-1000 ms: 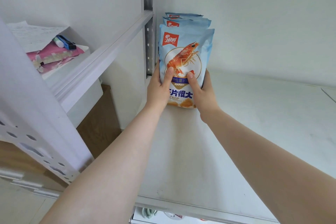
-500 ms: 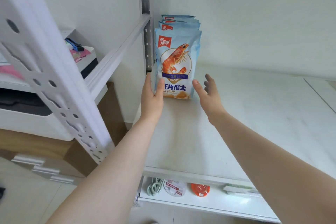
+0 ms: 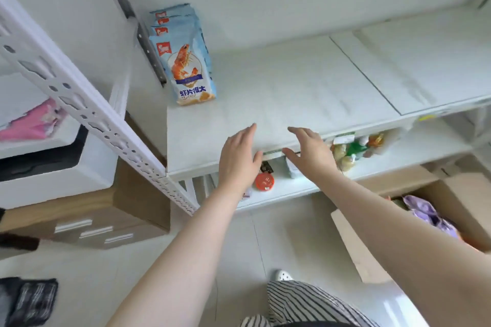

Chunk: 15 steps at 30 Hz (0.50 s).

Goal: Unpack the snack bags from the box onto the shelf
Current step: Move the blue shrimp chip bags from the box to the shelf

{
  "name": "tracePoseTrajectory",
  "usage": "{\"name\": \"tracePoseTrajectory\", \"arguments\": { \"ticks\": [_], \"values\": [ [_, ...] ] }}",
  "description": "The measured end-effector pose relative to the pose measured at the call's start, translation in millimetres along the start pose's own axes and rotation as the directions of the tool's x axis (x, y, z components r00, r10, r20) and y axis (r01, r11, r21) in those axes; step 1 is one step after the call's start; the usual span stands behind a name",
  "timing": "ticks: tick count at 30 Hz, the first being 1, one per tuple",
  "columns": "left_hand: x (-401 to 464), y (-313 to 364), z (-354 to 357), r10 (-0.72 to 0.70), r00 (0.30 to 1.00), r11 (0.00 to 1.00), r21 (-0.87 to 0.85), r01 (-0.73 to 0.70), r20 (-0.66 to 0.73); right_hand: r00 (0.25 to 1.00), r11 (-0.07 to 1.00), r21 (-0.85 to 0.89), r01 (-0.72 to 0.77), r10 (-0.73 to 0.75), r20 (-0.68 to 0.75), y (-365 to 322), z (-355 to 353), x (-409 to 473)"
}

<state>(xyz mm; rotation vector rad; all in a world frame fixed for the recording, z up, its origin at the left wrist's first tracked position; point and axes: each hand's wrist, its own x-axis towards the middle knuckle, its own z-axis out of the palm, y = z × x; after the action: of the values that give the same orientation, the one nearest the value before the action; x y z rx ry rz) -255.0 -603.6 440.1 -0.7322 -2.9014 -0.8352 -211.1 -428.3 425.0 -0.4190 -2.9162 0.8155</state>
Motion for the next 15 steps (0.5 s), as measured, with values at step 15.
{"name": "tracePoseTrajectory", "arguments": {
  "ticks": [15],
  "values": [
    [-123, 157, 134, 0.329, 0.818, 0.905, 0.089, -0.416, 0.472, 0.895, 0.885, -0.144, -0.442, 0.445, -0.014, 168, -39, -246]
  ]
}}
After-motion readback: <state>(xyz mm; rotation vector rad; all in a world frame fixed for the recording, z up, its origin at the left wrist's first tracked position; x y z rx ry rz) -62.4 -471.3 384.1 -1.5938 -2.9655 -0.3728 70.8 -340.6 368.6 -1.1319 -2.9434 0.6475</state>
